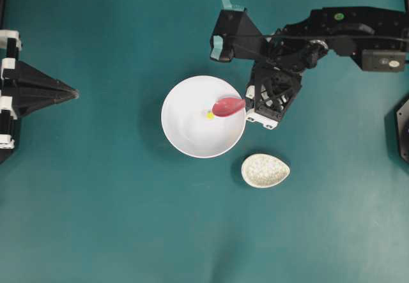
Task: Scoop the yellow hexagonal prism block from the bowl with a spoon using the right arm.
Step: 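Lower the spoon into the bowl and push it under the yellow block, then tilt the spoon up to cradle the yellow block in its bowl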
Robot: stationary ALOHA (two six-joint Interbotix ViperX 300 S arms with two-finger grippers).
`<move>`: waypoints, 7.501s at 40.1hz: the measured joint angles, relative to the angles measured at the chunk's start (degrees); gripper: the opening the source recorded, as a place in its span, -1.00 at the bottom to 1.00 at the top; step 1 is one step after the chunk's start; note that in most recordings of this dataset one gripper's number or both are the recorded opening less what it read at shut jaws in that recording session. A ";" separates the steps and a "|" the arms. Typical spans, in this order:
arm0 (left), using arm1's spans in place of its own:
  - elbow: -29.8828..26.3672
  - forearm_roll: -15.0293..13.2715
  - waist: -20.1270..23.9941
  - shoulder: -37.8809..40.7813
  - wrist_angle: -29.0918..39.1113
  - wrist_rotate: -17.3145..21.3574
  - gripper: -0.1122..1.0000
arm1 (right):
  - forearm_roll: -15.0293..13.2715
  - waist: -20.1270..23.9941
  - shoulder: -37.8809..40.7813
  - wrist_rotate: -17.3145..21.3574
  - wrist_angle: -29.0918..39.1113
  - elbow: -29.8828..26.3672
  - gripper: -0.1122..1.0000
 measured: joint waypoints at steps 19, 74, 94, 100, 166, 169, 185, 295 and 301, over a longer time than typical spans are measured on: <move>-0.09 0.09 0.00 0.00 0.62 0.00 -0.79 | 0.00 0.79 0.18 1.76 1.32 -0.09 -0.37; -0.09 0.09 0.00 -0.18 0.79 0.00 -0.79 | -0.79 1.85 6.06 2.99 2.29 -3.25 -0.37; -0.09 0.09 0.00 -0.26 0.79 0.00 -0.79 | -0.79 1.85 6.42 2.72 -2.37 -3.25 -0.37; -0.09 0.09 0.00 -0.26 0.70 0.00 -0.79 | -0.79 1.93 6.42 2.72 -2.55 -3.25 -0.37; -0.26 0.09 0.00 -1.32 1.49 0.00 -0.79 | -0.62 3.78 9.84 2.46 -7.03 -8.26 -0.37; -0.26 0.09 0.00 -1.23 1.49 0.00 -0.79 | -0.70 3.78 9.76 2.46 -7.12 -8.26 -0.37; -0.26 0.00 0.00 -1.32 1.49 0.00 -0.79 | -0.70 4.04 9.76 2.46 -8.70 -8.26 -0.37; -0.35 0.09 0.00 -1.41 2.11 -0.09 -0.79 | -1.85 5.80 -0.44 2.81 -36.47 10.55 -0.37; -0.35 0.09 0.00 -1.41 2.20 0.00 -0.79 | -1.85 5.89 -1.76 2.81 -39.38 12.22 -0.37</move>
